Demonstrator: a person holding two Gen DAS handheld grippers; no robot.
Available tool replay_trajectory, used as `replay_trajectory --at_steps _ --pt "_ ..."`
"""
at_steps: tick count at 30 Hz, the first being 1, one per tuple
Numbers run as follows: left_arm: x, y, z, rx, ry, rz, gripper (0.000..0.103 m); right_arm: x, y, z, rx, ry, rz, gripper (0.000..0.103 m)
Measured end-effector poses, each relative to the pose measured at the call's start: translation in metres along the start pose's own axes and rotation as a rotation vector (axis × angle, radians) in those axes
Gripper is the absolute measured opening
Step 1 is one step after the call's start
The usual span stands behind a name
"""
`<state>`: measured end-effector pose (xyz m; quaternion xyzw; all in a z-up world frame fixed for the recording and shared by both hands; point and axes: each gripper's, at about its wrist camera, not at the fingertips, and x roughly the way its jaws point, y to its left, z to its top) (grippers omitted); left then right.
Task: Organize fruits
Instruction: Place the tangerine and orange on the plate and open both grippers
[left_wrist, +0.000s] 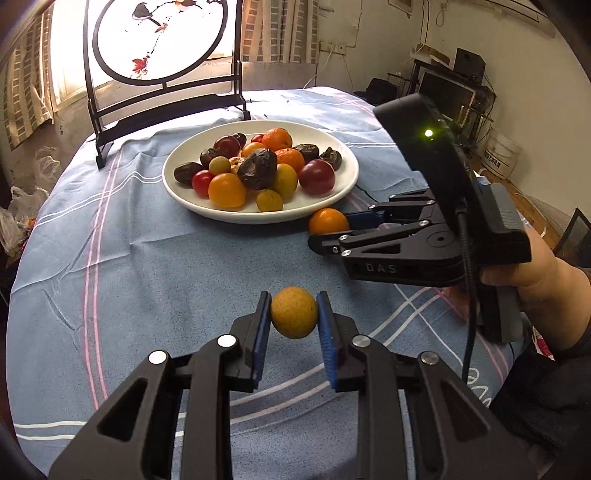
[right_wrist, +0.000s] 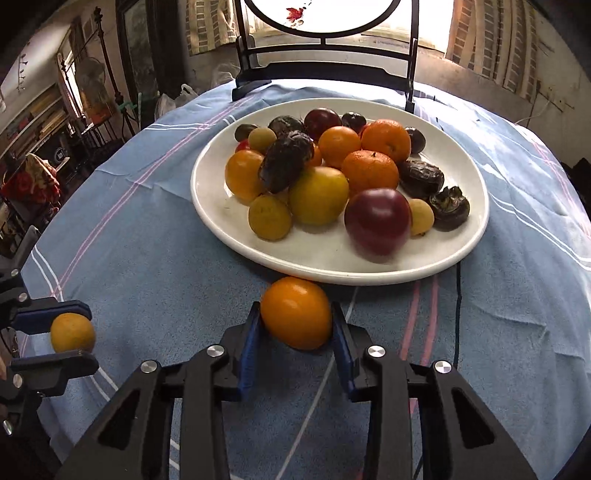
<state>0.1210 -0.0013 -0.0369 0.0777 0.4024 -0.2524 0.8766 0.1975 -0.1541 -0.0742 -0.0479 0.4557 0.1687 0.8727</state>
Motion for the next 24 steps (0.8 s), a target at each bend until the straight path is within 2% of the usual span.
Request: replay_trajectory --at_steps 5,9,12,14,17,20,21,22,24 --pt "-0.004 0.004 -0.002 -0.021 -0.022 -0.017 0.024 -0.028 -0.005 -0.014 0.025 -0.060 0.035 0.035" --pt "-0.005 0.010 0.015 -0.027 -0.056 -0.023 0.024 -0.062 -0.029 -0.010 0.069 -0.151 0.039 0.036" --pt "0.005 0.014 0.046 -0.022 -0.085 -0.028 0.024 -0.075 -0.054 0.014 0.112 -0.192 0.031 0.036" --pt "0.018 0.015 0.072 -0.004 -0.101 -0.004 0.024 -0.074 -0.069 0.036 0.141 -0.211 0.035 0.036" --pt "0.043 0.022 0.109 -0.008 -0.109 0.016 0.024 -0.059 -0.082 0.067 0.167 -0.217 0.029 0.036" --pt "0.071 0.039 0.137 -0.070 -0.110 0.009 0.025 -0.035 -0.088 0.091 0.178 -0.201 0.014 0.036" --pt "0.083 0.046 0.143 -0.090 -0.094 0.024 0.030 -0.026 -0.089 0.096 0.176 -0.191 0.016 0.036" --pt "0.092 0.053 0.147 -0.109 -0.085 0.042 0.041 -0.019 -0.089 0.099 0.177 -0.184 0.018 0.037" --pt "0.103 0.062 0.149 -0.131 -0.066 0.075 0.057 -0.011 -0.091 0.100 0.185 -0.178 0.013 0.047"
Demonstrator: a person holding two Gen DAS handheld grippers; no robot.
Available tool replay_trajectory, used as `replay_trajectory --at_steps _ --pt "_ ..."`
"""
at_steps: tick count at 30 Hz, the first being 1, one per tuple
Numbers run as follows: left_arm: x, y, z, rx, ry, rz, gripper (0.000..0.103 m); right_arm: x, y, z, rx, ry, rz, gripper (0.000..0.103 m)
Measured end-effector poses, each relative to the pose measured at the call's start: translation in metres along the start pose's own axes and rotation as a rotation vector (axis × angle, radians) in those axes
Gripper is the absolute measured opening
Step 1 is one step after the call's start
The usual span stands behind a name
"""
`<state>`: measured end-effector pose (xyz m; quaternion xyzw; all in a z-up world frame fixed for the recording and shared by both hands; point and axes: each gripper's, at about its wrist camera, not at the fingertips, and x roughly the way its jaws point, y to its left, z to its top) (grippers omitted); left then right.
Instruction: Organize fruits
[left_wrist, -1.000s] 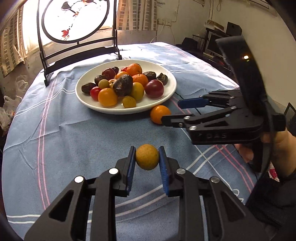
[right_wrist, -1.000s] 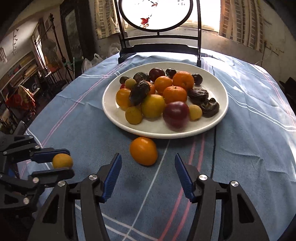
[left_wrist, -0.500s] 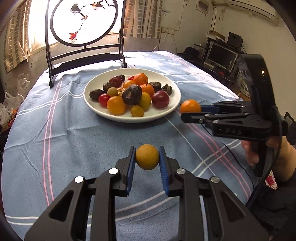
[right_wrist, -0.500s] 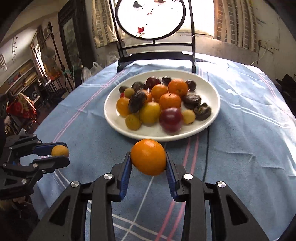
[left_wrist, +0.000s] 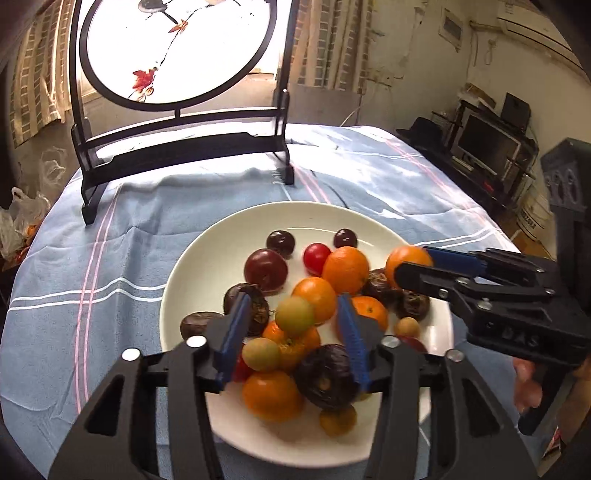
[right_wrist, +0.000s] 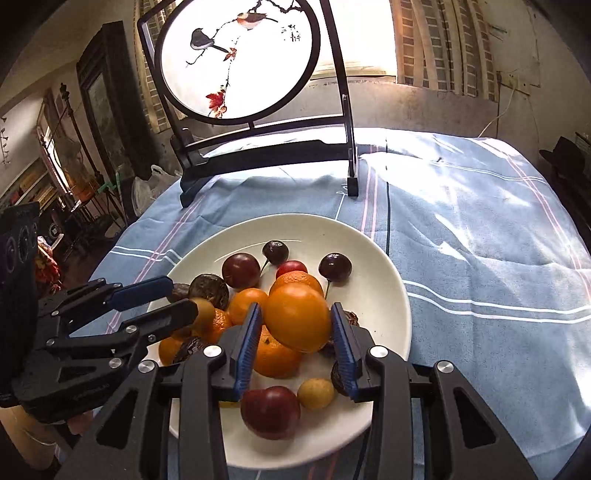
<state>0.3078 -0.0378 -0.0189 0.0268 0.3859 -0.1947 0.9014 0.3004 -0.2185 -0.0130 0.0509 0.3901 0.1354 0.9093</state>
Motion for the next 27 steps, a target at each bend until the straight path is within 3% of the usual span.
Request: replay_trajectory --at_steps 3,7,10,12,14,18,21,27 --pt "-0.007 0.010 -0.007 -0.049 -0.002 0.000 0.070 -0.011 -0.002 -0.006 0.019 -0.011 0.025 0.053" --pt "-0.050 0.005 -0.032 -0.057 -0.030 0.002 0.086 -0.050 0.001 -0.029 0.013 -0.028 0.034 0.060" --pt "-0.091 -0.013 -0.066 -0.008 -0.051 0.023 0.092 -0.088 0.010 -0.060 -0.005 -0.038 0.032 0.089" --pt "-0.118 -0.026 -0.093 0.015 -0.054 0.030 0.098 -0.116 0.017 -0.083 -0.024 -0.060 0.009 0.099" --pt "-0.142 -0.034 -0.116 -0.007 -0.061 0.014 0.098 -0.144 0.025 -0.108 -0.042 -0.091 -0.016 0.099" --pt "-0.187 -0.043 -0.151 -0.104 -0.090 -0.012 0.098 -0.191 0.028 -0.145 0.004 -0.133 0.049 0.099" --pt "-0.215 -0.050 -0.168 -0.142 -0.133 0.030 0.098 -0.218 0.028 -0.165 0.037 -0.169 0.037 0.099" --pt "-0.262 -0.075 -0.186 -0.101 -0.183 0.099 0.098 -0.256 0.029 -0.194 0.013 -0.187 -0.047 0.099"
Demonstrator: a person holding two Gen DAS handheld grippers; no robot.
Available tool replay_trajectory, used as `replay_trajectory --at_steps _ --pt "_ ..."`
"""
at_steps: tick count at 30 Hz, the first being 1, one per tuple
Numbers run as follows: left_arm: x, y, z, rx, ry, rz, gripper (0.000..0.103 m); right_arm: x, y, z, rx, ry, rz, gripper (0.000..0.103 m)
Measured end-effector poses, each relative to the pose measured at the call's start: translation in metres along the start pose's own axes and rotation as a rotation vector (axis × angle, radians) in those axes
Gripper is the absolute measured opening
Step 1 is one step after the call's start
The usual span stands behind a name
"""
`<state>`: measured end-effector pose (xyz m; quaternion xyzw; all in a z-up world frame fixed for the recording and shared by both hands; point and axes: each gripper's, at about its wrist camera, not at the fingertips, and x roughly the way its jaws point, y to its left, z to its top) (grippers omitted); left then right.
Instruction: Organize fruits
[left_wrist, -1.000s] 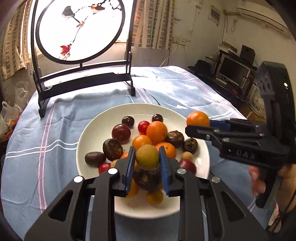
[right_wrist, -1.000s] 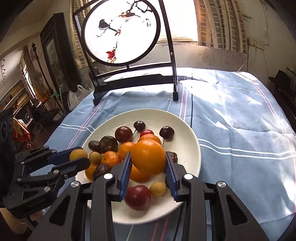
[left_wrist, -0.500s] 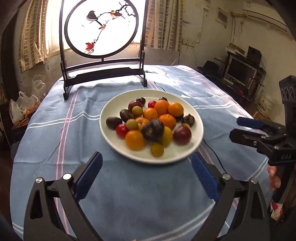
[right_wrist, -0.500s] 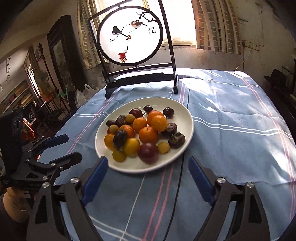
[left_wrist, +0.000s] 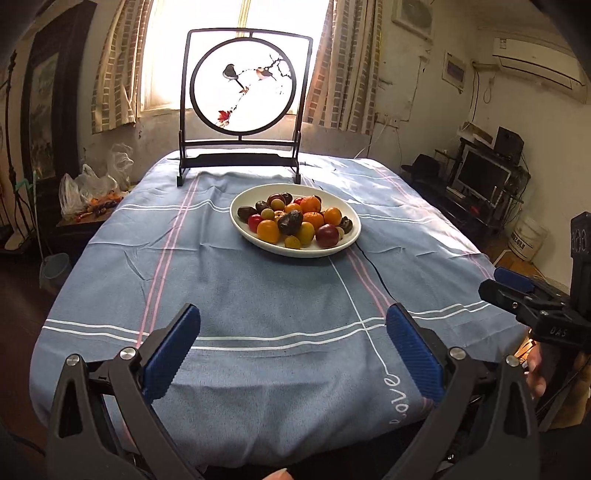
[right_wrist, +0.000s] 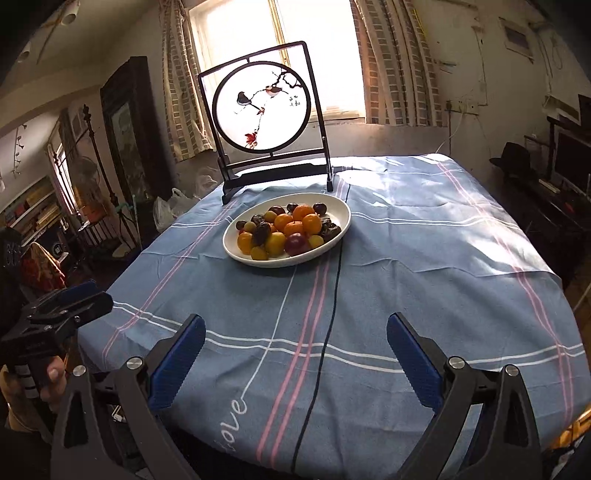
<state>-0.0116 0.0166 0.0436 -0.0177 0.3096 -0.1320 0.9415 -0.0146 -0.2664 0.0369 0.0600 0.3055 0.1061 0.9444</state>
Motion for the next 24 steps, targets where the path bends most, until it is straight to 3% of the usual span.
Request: replay_trajectory --at_steps 6,12,24 --pt "-0.032 -0.010 -0.003 0.023 -0.055 0.065 0.098 -0.037 -0.015 -0.006 0.009 -0.061 -0.064 0.099" --pt "-0.049 -0.007 -0.005 0.024 -0.100 0.152 0.098 -0.055 -0.022 -0.004 0.011 -0.090 -0.075 0.099" --pt "-0.041 0.003 -0.001 0.008 -0.104 0.225 0.098 -0.052 -0.018 -0.006 -0.004 -0.083 -0.074 0.099"
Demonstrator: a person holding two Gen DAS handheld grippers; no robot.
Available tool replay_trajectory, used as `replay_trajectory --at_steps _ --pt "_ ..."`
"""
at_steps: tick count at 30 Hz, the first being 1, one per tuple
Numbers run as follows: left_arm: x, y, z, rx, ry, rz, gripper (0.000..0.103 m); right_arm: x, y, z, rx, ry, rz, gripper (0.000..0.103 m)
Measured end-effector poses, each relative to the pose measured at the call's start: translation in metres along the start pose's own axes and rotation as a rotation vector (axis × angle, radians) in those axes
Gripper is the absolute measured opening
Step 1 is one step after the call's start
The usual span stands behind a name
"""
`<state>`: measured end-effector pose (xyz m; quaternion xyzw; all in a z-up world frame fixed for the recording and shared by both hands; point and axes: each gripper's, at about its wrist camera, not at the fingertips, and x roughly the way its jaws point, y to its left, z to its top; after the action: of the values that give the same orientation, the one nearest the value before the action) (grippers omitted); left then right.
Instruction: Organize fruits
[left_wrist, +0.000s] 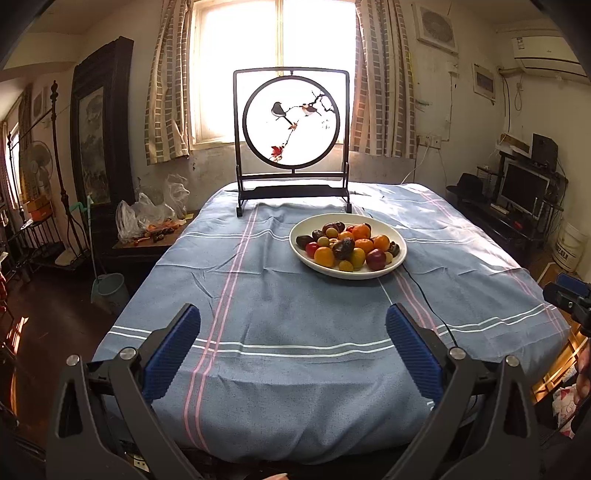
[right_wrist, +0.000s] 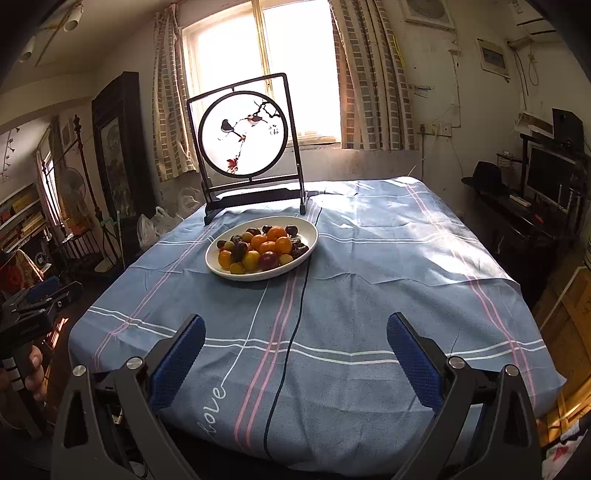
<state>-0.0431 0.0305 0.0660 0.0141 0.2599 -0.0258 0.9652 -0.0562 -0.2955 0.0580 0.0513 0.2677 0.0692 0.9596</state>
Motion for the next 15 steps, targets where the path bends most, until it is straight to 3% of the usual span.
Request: replay_trajectory --at_steps 15 --pt "0.0082 0.0020 -0.0004 -0.008 0.005 0.000 0.098 0.0049 -0.0003 -0.0044 0.003 0.005 -0.012 0.099"
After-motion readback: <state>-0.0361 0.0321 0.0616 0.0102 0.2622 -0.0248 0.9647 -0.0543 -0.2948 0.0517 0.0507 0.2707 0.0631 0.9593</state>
